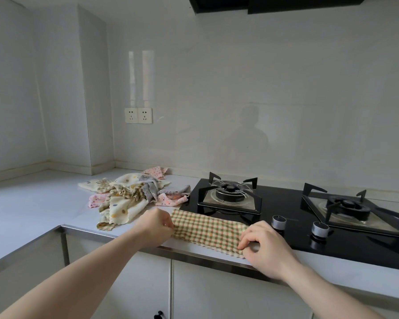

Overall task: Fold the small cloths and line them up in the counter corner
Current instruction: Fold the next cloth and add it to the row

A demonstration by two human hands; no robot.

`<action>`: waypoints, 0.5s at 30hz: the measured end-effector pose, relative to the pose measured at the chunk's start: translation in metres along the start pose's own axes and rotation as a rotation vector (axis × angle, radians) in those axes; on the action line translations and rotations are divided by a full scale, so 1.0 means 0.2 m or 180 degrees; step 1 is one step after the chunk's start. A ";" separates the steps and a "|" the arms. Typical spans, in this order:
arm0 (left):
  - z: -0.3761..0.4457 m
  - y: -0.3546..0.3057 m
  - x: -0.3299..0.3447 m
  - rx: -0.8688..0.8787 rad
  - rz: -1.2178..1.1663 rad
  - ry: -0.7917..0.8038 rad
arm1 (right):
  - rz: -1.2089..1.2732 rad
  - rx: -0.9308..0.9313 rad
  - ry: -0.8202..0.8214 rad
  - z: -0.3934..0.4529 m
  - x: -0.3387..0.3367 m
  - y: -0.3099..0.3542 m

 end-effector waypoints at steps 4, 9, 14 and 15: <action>0.03 -0.03 -0.03 -0.0079 -0.0078 -0.0251 | 0.0128 0.0028 -0.0327 0.03 -0.03 0.00; 0.07 -0.06 0.00 -0.0055 -0.0461 -0.0295 | 0.0068 0.0384 -0.0647 0.07 -0.01 -0.06; 0.12 0.03 0.09 -0.0177 -0.0501 -0.0125 | -0.0099 0.0739 -0.0545 0.09 0.02 -0.14; 0.12 0.05 0.10 -0.0225 -0.0540 -0.0133 | -0.0197 0.0770 -0.0525 0.09 0.03 -0.15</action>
Point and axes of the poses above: each hand's wrist, its own z-axis towards the middle knuckle, its own x-axis out of the palm, y = z × x, the point moved 5 cm from there along z, towards the middle knuckle, and after that the axes turned 14 degrees about z, right-handed, at the moved point
